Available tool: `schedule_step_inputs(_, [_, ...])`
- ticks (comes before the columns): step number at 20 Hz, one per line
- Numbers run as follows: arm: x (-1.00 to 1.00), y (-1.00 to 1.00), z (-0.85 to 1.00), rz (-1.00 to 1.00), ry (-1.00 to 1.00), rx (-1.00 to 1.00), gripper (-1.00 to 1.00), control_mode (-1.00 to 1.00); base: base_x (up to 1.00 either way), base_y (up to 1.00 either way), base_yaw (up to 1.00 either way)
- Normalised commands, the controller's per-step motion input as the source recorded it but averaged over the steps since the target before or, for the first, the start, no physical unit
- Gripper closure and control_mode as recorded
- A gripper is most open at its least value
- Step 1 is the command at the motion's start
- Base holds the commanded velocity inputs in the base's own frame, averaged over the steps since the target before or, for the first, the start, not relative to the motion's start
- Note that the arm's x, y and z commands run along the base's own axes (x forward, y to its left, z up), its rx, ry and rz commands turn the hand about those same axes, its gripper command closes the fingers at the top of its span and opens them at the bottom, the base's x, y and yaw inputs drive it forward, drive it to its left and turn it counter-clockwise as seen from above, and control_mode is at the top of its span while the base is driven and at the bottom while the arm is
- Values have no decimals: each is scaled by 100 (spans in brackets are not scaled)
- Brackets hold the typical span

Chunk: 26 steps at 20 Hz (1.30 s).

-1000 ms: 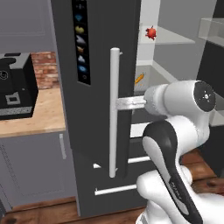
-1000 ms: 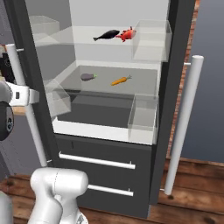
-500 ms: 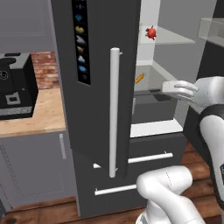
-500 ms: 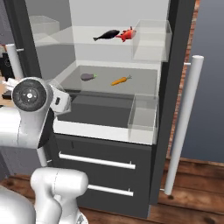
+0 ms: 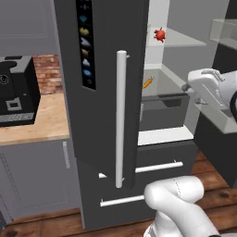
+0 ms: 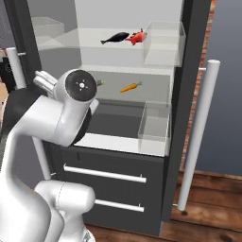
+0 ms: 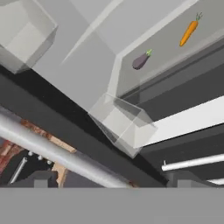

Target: Gather the carrot and eggplant from the fridge and place them on a tray on the dining counter. Then gather the fishs from the fridge and place them on the other tray.

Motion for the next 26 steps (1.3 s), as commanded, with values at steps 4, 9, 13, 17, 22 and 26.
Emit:
schedule_step_inputs(4, [51, 13, -31, 1, 6, 19, -100, -100, 0, 0, 0])
schedule_step_inputs(9, [38, 24, -36, 5, 1, 17, -100, -100, 0, 0, 0])
schedule_step_inputs(13, [32, 30, -23, 6, 0, 15, -100, -100, 0, 0, 0])
schedule_step_inputs(17, [43, 15, -1, 16, 1, 12, -100, -100, 0, 0, 0])
schedule_step_inputs(22, [40, 22, 0, 18, 3, 7, -100, -100, 0, 0, 0])
schedule_step_inputs(26, [40, 24, 0, 22, 4, 5, -100, -100, 0, 0, 0])
